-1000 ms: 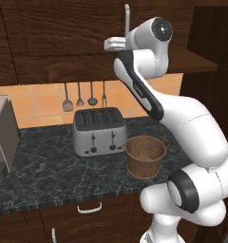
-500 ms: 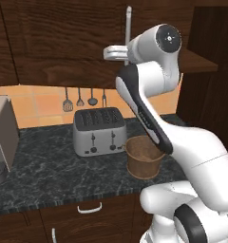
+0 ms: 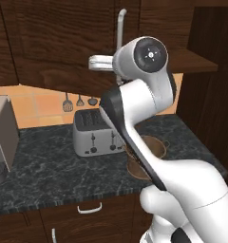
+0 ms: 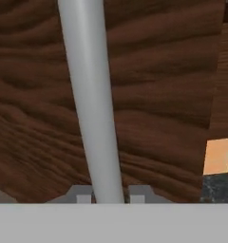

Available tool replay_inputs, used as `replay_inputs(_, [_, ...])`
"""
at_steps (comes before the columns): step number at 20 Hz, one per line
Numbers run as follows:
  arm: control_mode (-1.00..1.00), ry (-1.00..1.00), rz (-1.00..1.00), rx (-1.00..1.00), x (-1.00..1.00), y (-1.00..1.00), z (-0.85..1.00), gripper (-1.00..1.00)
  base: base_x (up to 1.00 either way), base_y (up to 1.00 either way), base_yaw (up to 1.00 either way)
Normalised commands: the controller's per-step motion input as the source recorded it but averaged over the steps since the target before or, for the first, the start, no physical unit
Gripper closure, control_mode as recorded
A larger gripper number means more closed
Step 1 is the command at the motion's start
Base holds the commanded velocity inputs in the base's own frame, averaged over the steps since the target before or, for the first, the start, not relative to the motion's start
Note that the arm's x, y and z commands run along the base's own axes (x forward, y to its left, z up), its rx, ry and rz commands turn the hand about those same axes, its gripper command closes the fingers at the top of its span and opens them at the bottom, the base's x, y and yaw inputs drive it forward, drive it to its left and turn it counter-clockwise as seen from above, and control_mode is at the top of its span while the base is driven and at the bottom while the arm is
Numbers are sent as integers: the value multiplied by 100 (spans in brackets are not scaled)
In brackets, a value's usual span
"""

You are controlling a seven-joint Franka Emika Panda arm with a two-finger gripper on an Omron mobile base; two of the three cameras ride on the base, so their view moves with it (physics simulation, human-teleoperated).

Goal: Open the cabinet, pick up the bread from the cabinet and place it in the basket. Then move the basket to the dining counter.

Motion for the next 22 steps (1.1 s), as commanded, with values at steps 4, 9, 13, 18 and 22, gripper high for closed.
replay_inputs(4, [-100, 0, -13, 0, -10, 41, -1, -100, 0, 0, 0])
replay_inputs(9, [-100, 1, -3, 2, -70, -30, 0, -100, 0, 0, 0])
replay_inputs(13, [-100, 1, -1, 11, -97, -52, 0, -100, 0, 0, 0])
replay_inputs(18, [-100, 1, 3, 24, -35, -75, 4, -100, 0, 0, 0])
replay_inputs(22, [-100, 3, 13, 34, 17, -74, 0, -100, 0, 0, 0])
